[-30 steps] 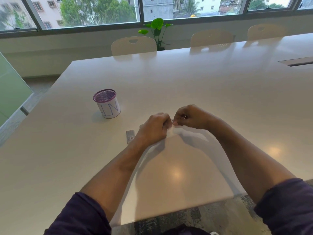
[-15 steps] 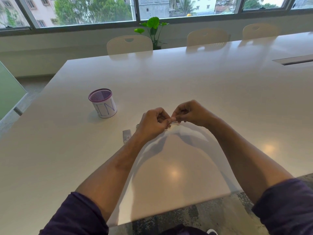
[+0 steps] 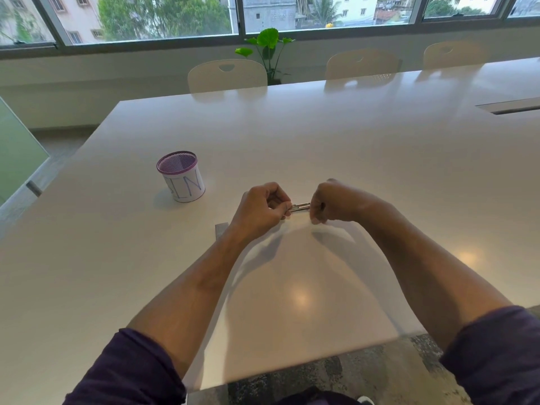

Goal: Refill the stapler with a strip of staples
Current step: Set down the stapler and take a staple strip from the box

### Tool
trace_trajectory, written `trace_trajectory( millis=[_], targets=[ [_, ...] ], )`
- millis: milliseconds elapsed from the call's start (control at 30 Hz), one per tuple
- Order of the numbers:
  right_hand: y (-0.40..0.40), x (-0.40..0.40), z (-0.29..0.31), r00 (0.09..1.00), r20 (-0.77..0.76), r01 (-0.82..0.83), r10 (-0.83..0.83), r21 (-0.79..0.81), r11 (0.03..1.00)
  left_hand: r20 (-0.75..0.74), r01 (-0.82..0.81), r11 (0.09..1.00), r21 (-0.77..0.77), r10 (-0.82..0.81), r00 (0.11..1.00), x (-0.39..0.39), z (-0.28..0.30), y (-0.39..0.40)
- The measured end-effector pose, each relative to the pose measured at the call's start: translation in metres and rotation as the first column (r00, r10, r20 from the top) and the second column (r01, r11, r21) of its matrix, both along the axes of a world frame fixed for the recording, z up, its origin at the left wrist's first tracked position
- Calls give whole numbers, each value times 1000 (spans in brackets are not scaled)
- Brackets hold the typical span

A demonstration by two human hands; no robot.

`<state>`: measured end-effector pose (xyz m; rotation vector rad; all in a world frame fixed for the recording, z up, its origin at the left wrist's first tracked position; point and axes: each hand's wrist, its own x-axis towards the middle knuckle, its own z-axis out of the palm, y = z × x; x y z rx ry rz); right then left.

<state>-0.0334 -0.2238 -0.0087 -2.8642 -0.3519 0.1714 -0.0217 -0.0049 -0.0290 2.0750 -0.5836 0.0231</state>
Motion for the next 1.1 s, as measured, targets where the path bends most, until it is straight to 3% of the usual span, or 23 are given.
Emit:
trace_trajectory(
  millis=[300,667,833,933,1033,1100],
  targets=[
    [19,-6,7,962,-40,-268,271,-345,899,11,-22,1000,0,22,1000,8,5,7],
    [31,-4,16,937,-184,-350,298,-487,800,-19,-104,990,-96,102,995,28,21,35],
    [34,-4,9,933,-180,-360,313,-516,777,16,-153,982,-110,155,988,34,29,51],
    [38,-4,10,930,-135,-364,341,-459,811,28,-218,966,-141,224,974,40,36,63],
    [48,2,22,931,-11,-358,365,-214,909,40,-284,945,-159,294,955,48,43,75],
    [60,8,34,914,112,-385,389,-58,921,81,-334,930,-155,349,934,54,49,86]
  ],
)
